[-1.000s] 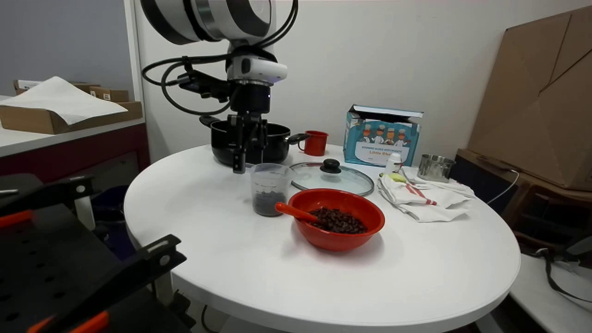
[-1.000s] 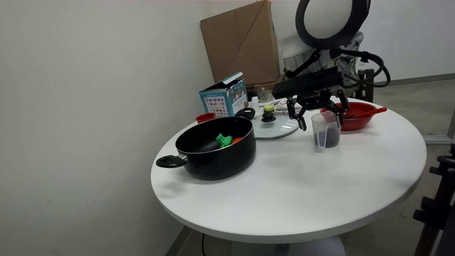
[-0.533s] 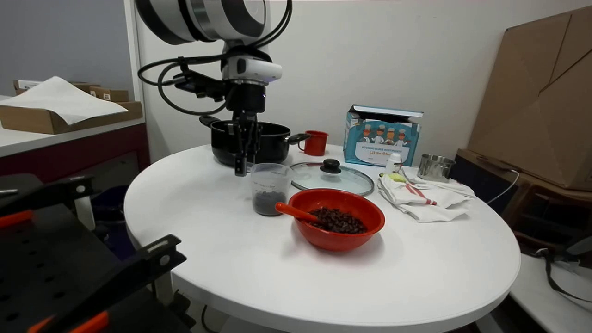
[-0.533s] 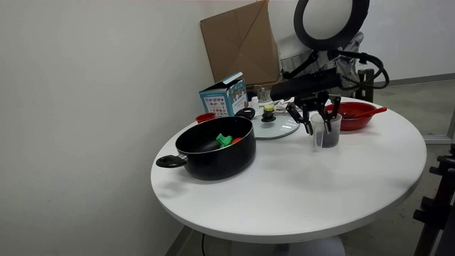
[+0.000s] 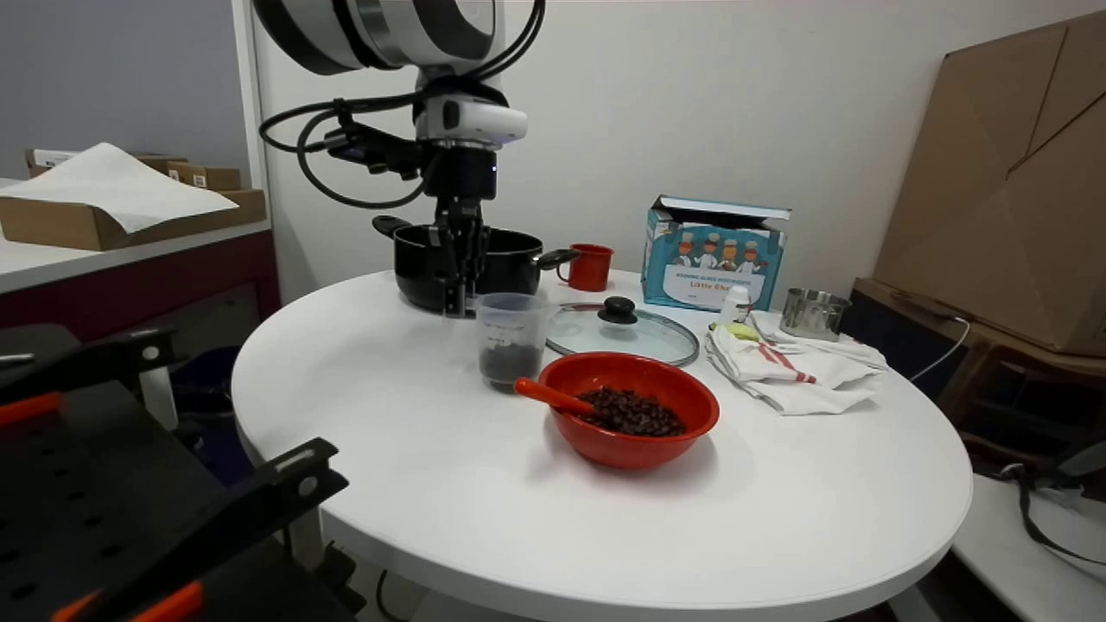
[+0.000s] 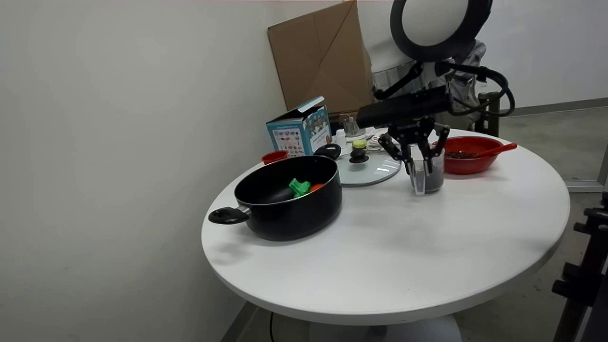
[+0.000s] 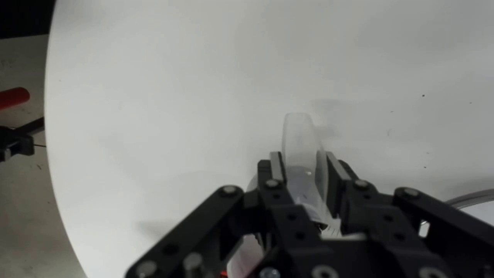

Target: Pour some contents from the clear jar into the orange bowl

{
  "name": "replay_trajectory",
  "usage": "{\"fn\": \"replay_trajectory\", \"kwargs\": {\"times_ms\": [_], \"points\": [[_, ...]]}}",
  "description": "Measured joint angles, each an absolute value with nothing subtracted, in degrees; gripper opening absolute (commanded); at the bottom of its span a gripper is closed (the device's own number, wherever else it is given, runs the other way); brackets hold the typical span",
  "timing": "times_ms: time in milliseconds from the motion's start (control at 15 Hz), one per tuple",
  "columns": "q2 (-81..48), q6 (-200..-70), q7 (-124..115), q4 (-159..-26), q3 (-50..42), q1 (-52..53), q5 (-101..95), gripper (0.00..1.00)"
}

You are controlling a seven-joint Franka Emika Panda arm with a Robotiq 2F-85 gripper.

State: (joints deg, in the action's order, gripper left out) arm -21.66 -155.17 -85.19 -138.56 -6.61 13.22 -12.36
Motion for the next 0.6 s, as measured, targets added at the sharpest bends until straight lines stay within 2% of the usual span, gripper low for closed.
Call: {"fn": "replay_trajectory", "kwargs": {"times_ms": [267,600], "points": [[-16.01,-156.03,-76.39,-140.21,-0.98,8.6,-0.36,0.08],[-8.12,-152.25,-57.52,-140.72,16.4,-10.24,23.74,0.08]]}}
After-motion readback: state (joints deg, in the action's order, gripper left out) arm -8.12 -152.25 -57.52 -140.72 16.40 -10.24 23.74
